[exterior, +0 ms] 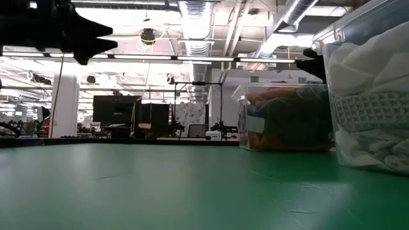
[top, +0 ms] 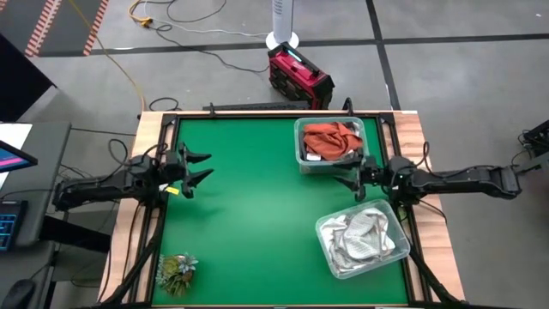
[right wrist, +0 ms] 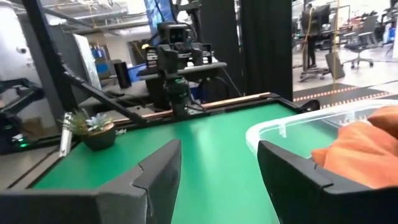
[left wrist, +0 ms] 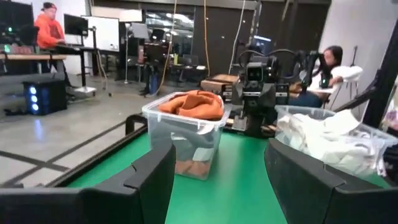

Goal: Sort towels by color in basket
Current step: Adjust the top transparent bin

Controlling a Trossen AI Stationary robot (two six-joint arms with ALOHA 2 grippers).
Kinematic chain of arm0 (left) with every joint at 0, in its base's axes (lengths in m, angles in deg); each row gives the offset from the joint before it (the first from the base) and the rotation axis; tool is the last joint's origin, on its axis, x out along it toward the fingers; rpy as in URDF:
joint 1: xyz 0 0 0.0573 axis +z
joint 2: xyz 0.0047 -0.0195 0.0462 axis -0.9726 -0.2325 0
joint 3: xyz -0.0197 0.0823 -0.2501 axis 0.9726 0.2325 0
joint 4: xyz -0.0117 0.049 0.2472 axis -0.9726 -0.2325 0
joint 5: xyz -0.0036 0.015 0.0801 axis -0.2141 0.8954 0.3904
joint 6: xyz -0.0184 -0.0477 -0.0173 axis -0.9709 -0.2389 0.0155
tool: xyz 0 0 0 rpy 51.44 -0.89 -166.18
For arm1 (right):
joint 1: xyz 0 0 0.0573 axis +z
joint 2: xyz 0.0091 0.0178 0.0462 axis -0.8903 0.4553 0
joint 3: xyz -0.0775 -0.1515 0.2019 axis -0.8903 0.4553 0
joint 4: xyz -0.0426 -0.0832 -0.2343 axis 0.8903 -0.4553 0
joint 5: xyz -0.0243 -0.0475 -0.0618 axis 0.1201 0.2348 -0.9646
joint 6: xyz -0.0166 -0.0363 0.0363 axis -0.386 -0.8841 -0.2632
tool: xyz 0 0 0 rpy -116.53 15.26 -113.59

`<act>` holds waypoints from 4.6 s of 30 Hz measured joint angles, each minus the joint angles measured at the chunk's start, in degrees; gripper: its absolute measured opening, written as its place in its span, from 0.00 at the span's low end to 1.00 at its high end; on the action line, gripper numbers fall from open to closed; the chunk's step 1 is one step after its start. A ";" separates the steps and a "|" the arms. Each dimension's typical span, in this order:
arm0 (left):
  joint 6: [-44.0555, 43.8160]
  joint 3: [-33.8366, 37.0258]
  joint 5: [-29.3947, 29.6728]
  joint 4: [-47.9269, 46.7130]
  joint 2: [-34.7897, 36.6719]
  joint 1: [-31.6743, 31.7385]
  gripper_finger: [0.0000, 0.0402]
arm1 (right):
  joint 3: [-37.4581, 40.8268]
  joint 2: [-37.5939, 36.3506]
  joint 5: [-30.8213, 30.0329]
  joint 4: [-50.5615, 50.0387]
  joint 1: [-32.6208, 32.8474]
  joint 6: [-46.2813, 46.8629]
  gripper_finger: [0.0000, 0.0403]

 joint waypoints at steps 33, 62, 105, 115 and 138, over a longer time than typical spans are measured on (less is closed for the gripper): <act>-16.12 0.88 0.02 -24.06 7.32 -0.04 0.59 | 0.15 -12.38 5.33 -21.56 0.68 20.71 0.59; -17.03 0.83 5.41 -25.25 7.34 -0.02 0.59 | 0.20 -12.38 5.22 -20.82 -0.94 26.36 0.59; -11.42 0.83 11.32 -21.24 7.32 -0.02 0.59 | -17.72 -9.18 -5.61 -40.08 7.61 7.84 0.59; -11.34 0.83 11.30 -21.21 7.32 -0.04 0.59 | -43.12 16.47 -31.48 -67.20 15.82 -21.57 0.61; -9.87 0.83 8.65 -23.07 7.32 -0.02 0.59 | -66.79 47.42 -31.97 -97.84 -3.11 -32.36 0.40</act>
